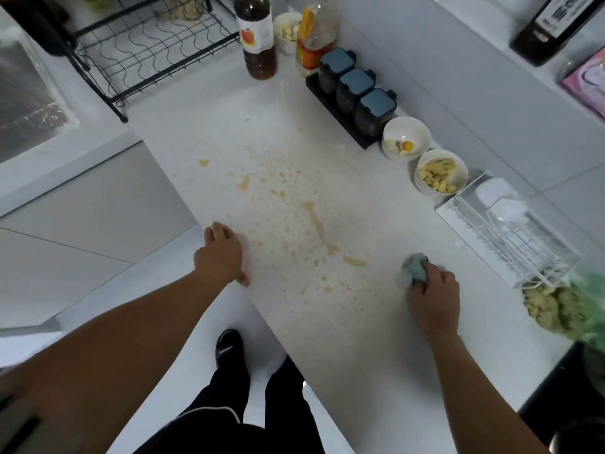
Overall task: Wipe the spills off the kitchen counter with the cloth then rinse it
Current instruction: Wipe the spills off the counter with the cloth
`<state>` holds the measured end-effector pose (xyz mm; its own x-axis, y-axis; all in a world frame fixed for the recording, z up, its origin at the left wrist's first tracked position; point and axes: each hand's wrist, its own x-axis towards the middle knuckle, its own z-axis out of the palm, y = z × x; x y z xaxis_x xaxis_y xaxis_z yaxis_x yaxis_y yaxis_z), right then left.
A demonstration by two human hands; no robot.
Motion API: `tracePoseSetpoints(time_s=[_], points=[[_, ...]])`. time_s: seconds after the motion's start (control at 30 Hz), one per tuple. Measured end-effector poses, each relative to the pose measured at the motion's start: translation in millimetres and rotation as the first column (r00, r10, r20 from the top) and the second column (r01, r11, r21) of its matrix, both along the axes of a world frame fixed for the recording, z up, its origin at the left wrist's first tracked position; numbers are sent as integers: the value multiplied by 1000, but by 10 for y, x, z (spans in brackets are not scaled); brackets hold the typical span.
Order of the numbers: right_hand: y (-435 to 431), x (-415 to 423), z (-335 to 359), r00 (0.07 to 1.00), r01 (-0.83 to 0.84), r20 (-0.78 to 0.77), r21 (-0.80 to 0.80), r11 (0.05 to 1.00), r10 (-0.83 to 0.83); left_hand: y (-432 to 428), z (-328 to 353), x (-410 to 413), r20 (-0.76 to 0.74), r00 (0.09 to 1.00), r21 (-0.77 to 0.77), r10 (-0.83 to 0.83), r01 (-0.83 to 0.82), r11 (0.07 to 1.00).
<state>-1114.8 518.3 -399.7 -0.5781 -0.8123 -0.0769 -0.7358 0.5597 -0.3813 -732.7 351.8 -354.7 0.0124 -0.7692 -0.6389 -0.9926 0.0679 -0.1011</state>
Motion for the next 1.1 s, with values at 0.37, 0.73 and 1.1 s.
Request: tracePoseSetpoints(time_s=[0.37,0.73,1.1], points=[[-4,400,18,996,85,-36,-31,996,-86,53,-107,203,-65,998,5,0,1,1000],[149,451,-30,940,-314,-127,28,949,315,25,-53,67,-45,998,38,37,-35,999],[236,554,-18,994,-55,-89,20,998,57,34,-23,67,-45,998,45,37,-35,998]])
